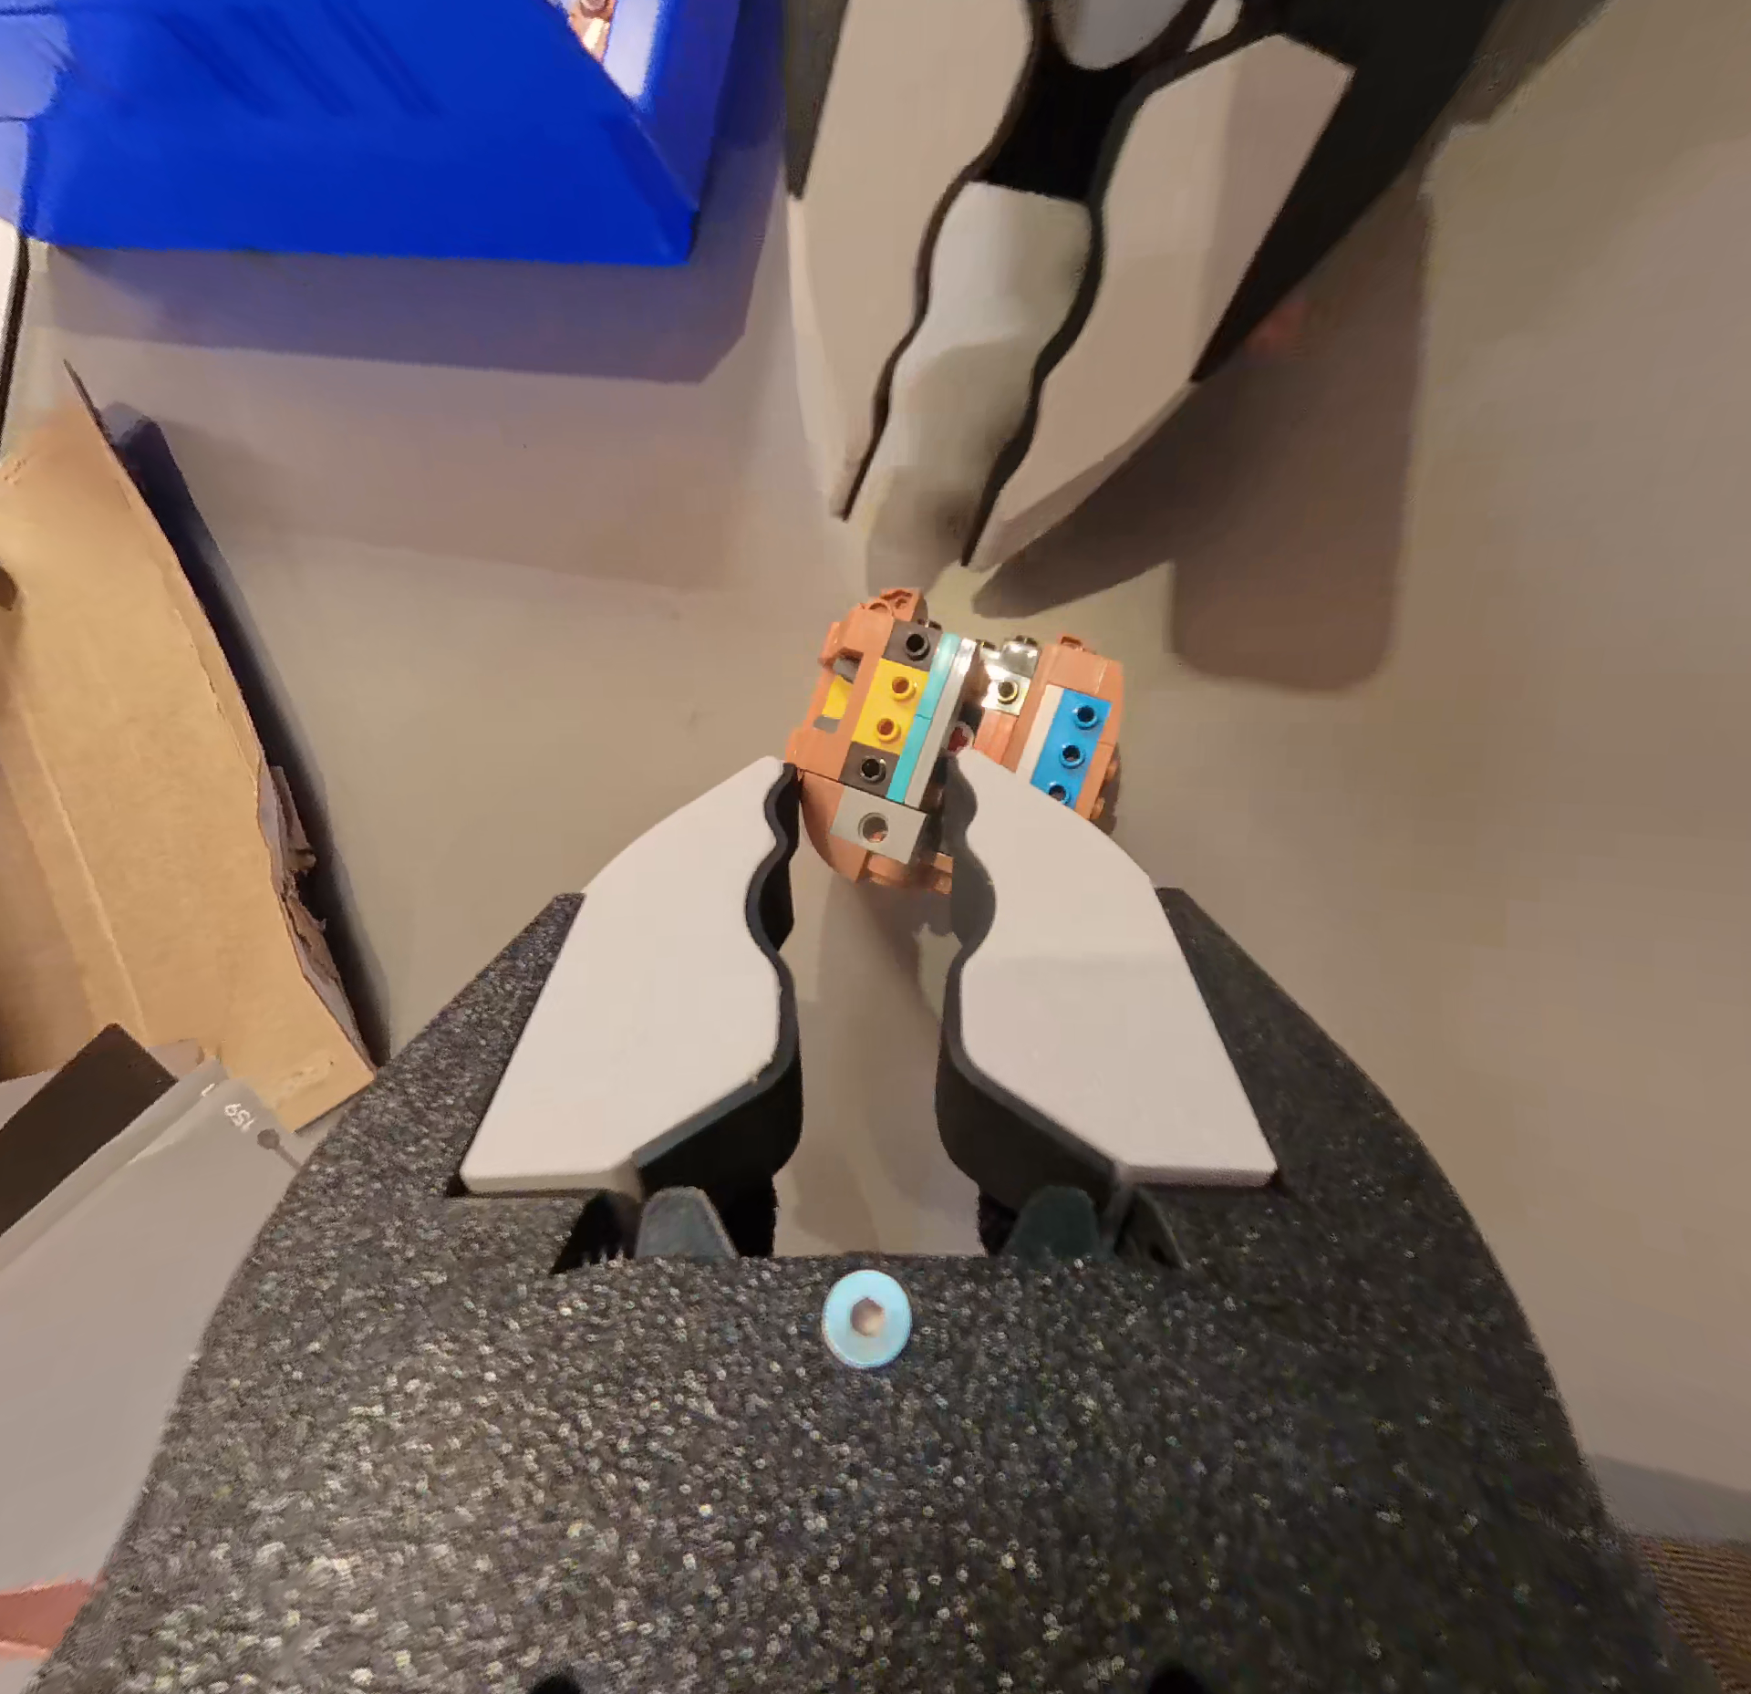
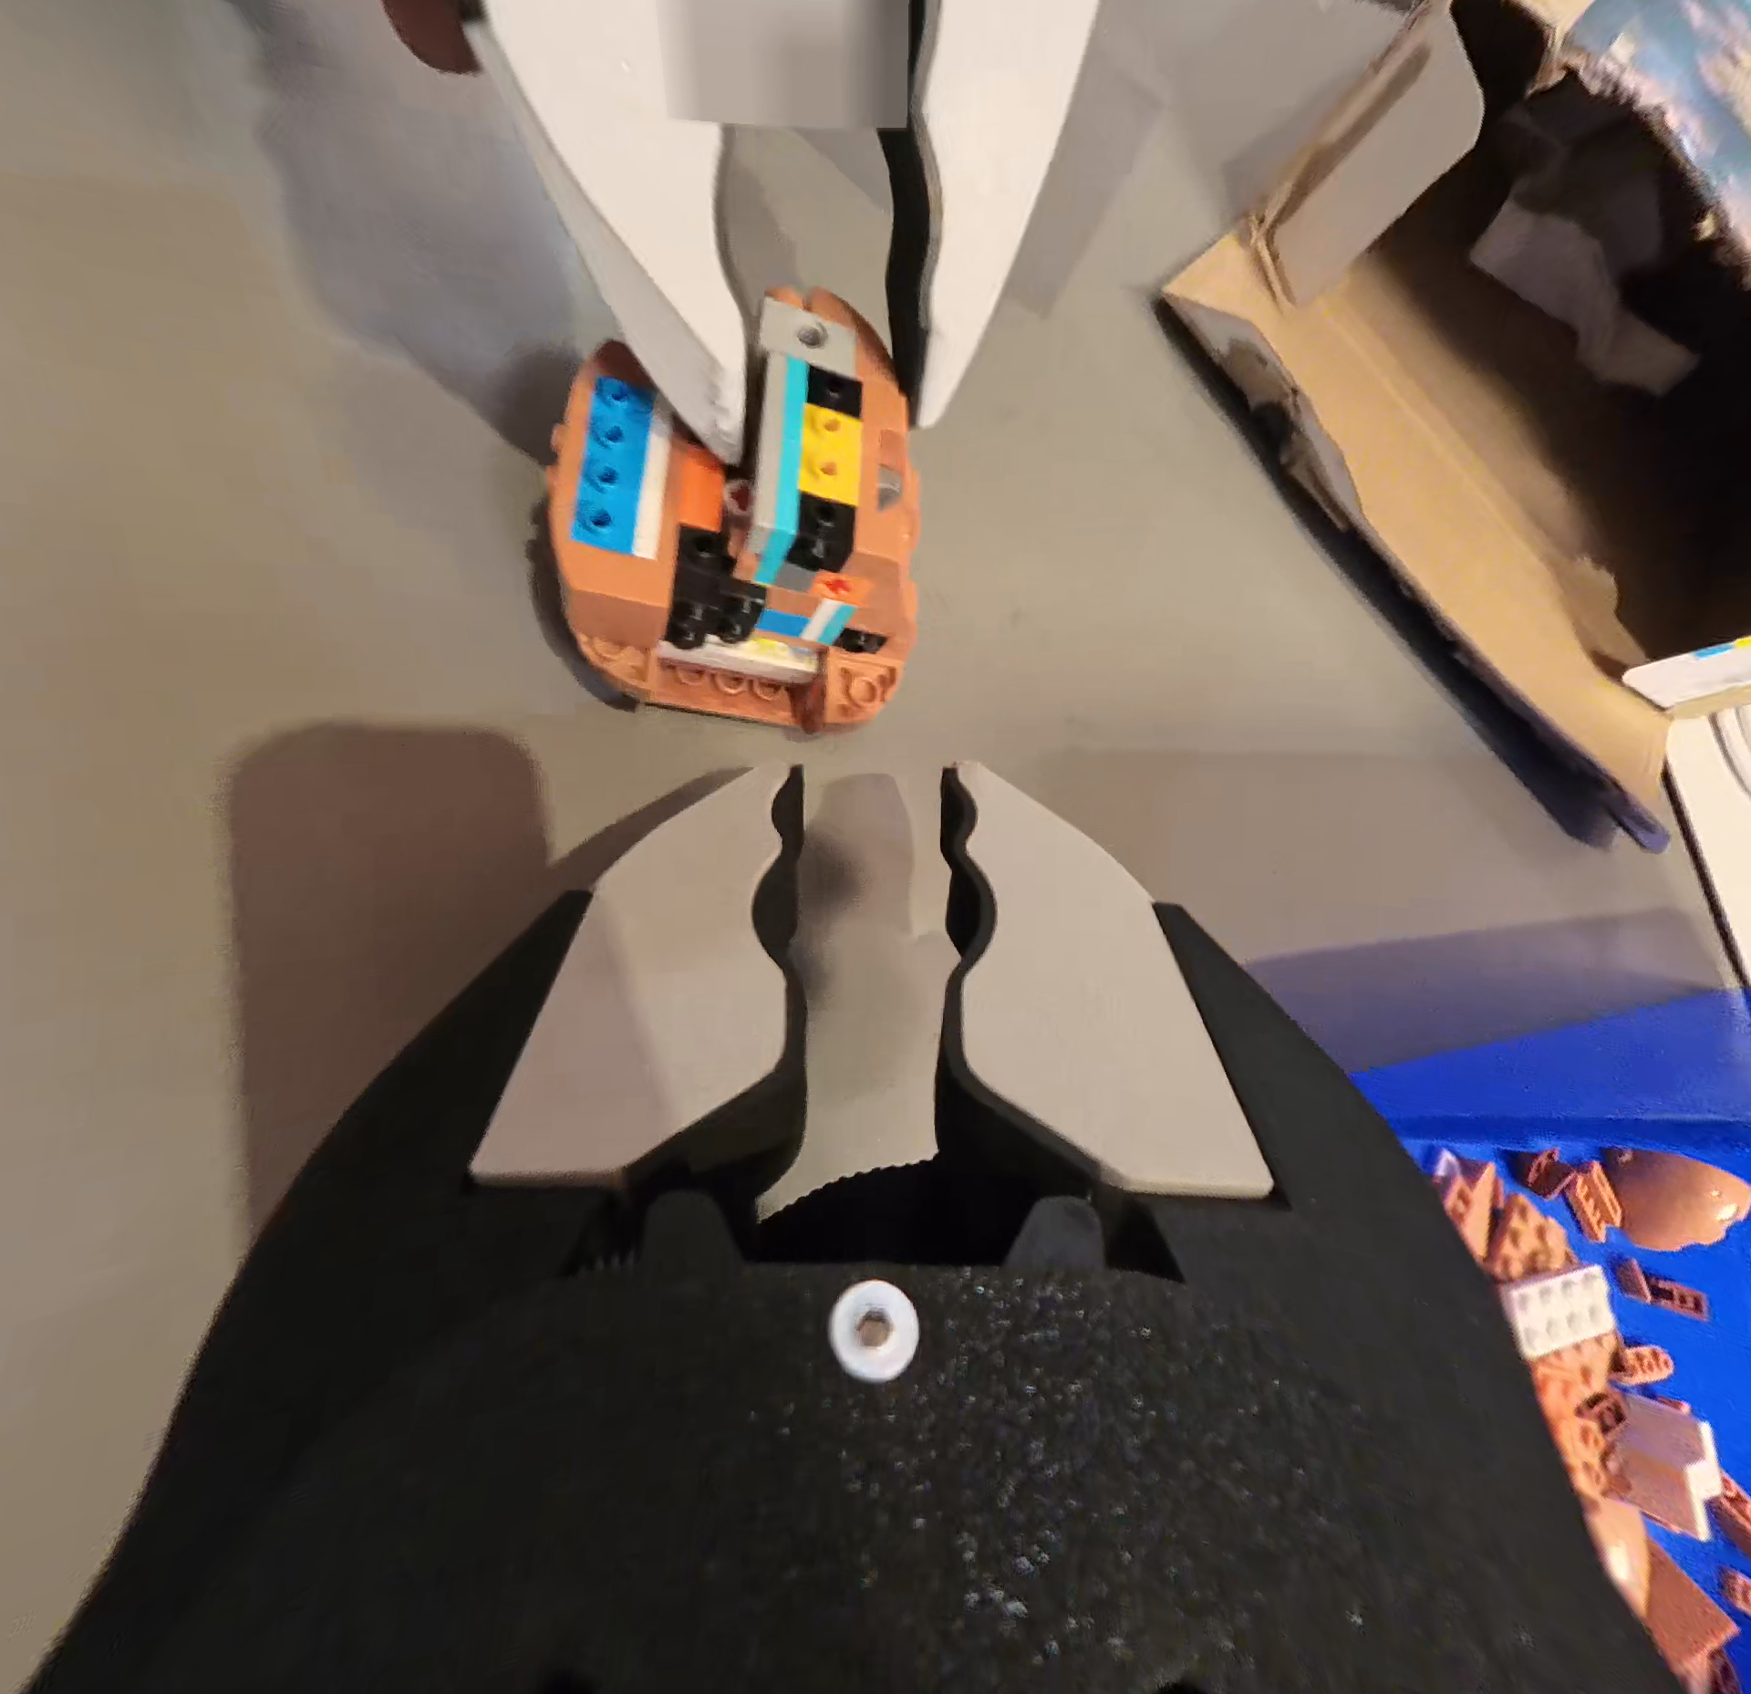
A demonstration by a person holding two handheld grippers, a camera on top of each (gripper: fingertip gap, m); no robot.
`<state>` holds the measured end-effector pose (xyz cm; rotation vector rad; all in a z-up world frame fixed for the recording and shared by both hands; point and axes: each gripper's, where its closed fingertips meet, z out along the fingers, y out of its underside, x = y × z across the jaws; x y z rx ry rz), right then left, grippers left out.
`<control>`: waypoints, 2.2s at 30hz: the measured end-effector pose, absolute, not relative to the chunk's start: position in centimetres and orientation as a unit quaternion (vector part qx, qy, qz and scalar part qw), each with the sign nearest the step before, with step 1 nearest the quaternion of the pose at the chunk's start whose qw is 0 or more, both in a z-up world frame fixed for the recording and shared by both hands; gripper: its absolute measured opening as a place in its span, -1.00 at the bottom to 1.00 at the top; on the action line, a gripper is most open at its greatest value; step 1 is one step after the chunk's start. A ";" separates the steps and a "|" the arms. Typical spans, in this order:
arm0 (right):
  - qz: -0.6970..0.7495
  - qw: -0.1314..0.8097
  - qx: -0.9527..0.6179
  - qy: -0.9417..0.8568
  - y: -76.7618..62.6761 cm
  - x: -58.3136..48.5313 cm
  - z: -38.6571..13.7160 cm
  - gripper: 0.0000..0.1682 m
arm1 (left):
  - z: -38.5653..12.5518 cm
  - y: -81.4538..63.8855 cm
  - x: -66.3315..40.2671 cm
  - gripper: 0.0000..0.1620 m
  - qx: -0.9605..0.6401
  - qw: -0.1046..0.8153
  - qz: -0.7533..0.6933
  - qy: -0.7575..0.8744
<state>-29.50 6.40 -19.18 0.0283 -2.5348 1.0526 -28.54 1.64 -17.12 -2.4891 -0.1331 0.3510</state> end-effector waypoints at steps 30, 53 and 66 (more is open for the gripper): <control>0.377 0.100 0.101 -0.915 5.9 -24.8 -20.0 -0.62 | -16.2 2.1 -27.3 -0.58 -0.929 0.338 0.146 0.040; 0.456 0.144 0.047 -0.877 3.7 -27.8 -17.7 -0.47 | -16.9 0.4 -27.0 -0.60 -0.945 0.314 0.082 -0.049; 0.464 0.175 0.013 -0.869 5.1 -29.0 -16.1 -0.60 | -16.4 0.1 -28.0 -0.66 -0.940 0.319 0.105 -0.062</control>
